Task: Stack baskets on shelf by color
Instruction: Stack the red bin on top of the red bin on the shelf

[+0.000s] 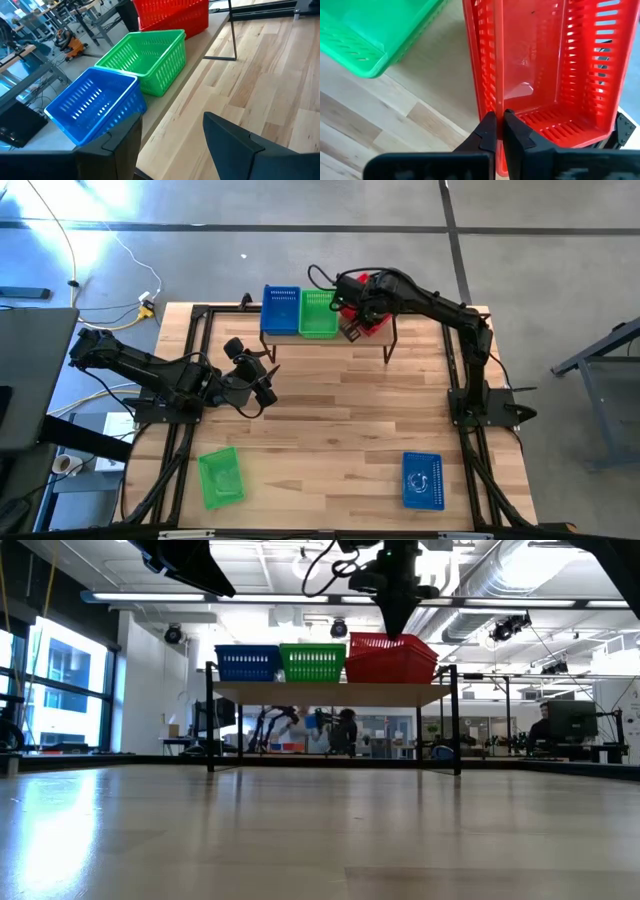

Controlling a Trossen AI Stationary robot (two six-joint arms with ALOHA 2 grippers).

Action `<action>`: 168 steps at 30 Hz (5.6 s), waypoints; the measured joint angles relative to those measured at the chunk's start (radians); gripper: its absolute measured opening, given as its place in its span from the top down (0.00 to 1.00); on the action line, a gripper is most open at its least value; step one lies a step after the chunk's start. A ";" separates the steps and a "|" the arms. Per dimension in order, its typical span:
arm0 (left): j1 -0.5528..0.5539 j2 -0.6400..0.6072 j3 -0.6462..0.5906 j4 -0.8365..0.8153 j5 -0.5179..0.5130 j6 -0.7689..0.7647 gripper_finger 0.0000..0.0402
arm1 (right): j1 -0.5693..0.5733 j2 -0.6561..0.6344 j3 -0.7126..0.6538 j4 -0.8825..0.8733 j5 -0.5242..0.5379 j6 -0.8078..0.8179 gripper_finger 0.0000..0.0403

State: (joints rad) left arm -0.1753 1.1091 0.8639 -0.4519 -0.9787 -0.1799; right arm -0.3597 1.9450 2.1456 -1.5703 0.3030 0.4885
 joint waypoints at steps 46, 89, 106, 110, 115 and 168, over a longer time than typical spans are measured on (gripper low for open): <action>0.000 0.000 0.000 0.000 -0.004 0.000 0.50 | -0.195 -0.006 0.098 -0.001 0.207 -0.113 0.81; 0.000 0.000 0.000 0.000 0.003 0.000 0.50 | -0.321 -0.060 -0.166 0.000 -0.042 -0.128 0.81; 0.000 0.000 0.000 0.000 0.003 0.000 0.50 | -0.211 -0.064 -0.166 -0.001 -0.121 -0.044 0.81; 0.000 0.000 0.000 0.000 0.003 0.000 0.50 | -0.194 -0.069 -0.166 -0.001 -0.122 -0.018 0.81; 0.000 0.000 0.000 0.000 0.007 0.000 0.50 | -0.180 -0.100 -0.165 0.000 -0.092 0.006 0.81; 0.000 0.000 0.000 0.007 0.036 -0.018 0.50 | -0.038 -0.036 -0.164 0.472 -0.093 -0.530 0.81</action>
State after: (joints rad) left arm -0.1757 1.1095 0.8639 -0.4446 -0.9424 -0.1982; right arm -0.3981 1.9091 1.9812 -1.0988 0.2105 -0.0420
